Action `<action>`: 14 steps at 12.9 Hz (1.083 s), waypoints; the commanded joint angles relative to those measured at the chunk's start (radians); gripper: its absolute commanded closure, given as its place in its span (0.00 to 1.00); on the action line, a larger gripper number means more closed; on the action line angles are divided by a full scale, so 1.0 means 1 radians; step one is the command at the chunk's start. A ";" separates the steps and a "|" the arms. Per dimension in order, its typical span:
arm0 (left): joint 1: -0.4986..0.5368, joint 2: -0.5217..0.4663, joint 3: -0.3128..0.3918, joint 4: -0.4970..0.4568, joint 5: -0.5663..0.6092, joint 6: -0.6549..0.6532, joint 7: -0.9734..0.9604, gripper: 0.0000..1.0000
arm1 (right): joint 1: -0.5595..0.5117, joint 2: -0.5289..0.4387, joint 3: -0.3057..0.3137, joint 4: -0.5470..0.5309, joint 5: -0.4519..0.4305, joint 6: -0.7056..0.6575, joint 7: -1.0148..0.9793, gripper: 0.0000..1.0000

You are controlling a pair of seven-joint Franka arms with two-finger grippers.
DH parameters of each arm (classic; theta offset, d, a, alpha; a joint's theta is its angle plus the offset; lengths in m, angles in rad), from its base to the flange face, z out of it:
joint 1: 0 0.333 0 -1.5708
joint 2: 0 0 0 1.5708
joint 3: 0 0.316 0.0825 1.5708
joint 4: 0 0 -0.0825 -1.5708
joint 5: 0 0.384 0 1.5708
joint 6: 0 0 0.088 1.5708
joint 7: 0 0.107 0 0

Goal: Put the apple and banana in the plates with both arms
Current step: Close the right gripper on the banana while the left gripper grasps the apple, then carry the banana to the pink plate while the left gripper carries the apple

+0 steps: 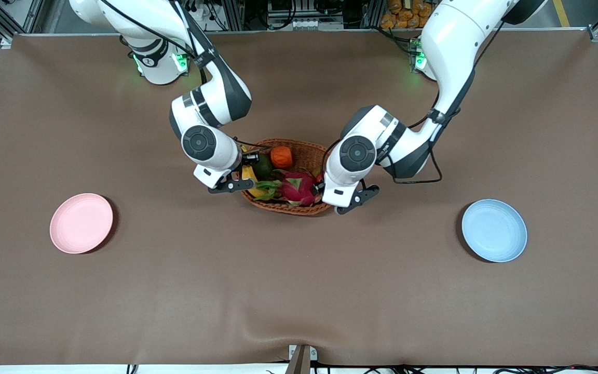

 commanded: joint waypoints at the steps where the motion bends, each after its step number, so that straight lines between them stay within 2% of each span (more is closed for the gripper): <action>1: -0.018 0.014 0.009 0.007 0.025 0.005 -0.027 0.00 | -0.025 -0.033 0.001 0.057 0.012 -0.060 0.039 0.76; 5: -0.024 0.028 0.011 0.003 0.025 0.005 -0.027 0.00 | -0.059 -0.075 -0.002 0.067 0.009 -0.060 0.076 0.77; 10: -0.023 0.045 0.012 0.012 0.025 0.005 -0.029 0.03 | -0.179 -0.123 -0.018 0.059 -0.002 -0.061 0.076 0.78; 11: -0.023 0.056 0.012 0.015 0.025 0.005 -0.029 0.08 | -0.197 -0.126 -0.041 0.059 -0.003 -0.058 0.076 0.78; 12: -0.024 0.060 0.014 0.017 0.022 0.007 -0.029 0.18 | -0.206 -0.126 -0.069 0.059 -0.012 -0.052 0.076 0.78; 14: -0.018 0.059 0.012 0.018 0.014 0.007 -0.030 0.54 | -0.206 -0.129 -0.129 0.060 -0.052 -0.052 0.088 0.78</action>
